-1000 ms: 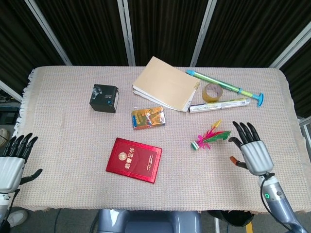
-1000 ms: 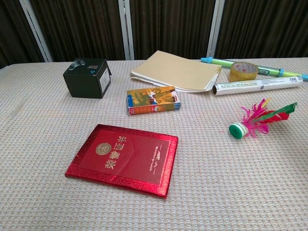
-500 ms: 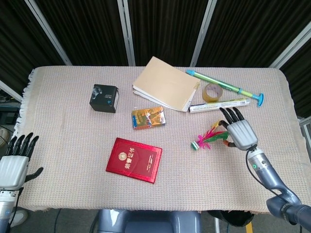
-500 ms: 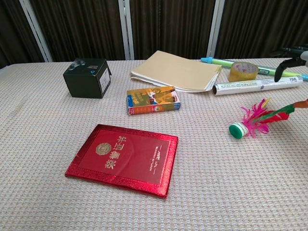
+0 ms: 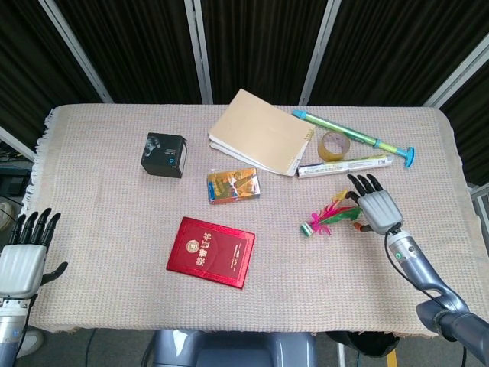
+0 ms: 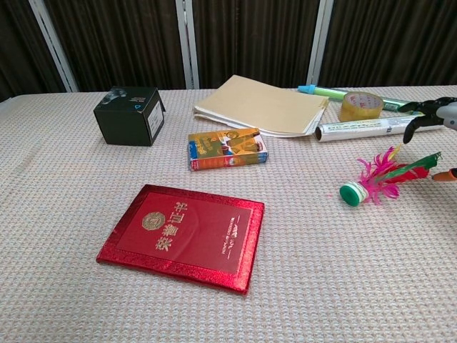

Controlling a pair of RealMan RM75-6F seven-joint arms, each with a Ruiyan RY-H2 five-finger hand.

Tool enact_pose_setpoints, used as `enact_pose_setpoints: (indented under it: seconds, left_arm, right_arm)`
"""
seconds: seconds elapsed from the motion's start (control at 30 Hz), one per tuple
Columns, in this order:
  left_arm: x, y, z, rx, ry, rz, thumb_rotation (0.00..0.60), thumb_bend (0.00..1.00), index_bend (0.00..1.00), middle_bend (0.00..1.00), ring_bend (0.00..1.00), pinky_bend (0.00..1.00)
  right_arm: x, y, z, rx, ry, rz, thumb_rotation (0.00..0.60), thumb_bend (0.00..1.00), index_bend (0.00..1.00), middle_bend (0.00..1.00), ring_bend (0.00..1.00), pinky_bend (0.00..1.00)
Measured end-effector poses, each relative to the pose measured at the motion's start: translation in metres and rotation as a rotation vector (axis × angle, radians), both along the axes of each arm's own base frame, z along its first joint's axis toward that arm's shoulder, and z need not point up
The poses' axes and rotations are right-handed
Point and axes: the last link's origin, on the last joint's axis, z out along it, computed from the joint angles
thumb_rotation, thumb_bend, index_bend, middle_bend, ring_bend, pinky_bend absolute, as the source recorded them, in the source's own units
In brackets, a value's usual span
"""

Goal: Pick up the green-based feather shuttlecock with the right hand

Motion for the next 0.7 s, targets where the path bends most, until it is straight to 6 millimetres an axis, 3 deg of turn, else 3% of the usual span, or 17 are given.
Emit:
enact_pose_setpoints:
  seconds: [0.37,0.7]
  left_arm:
    - [-0.002,0.002,-0.002,0.002,0.014,0.013,0.580,0.17,0.00,0.00,0.00,0.00]
    - [-0.002,0.002,0.000,0.006,0.009,0.007,0.582,0.18,0.00,0.00,0.00,0.00]
  right_arm:
    - [-0.012,-0.007,-0.010,0.022,0.025,-0.024,0.600,0.22,0.52,0.00,0.00,0.00]
    - [-0.015,-0.010,-0.009,0.004,0.029,0.012,0.600,0.28,0.63,0.09,0.00,0.00]
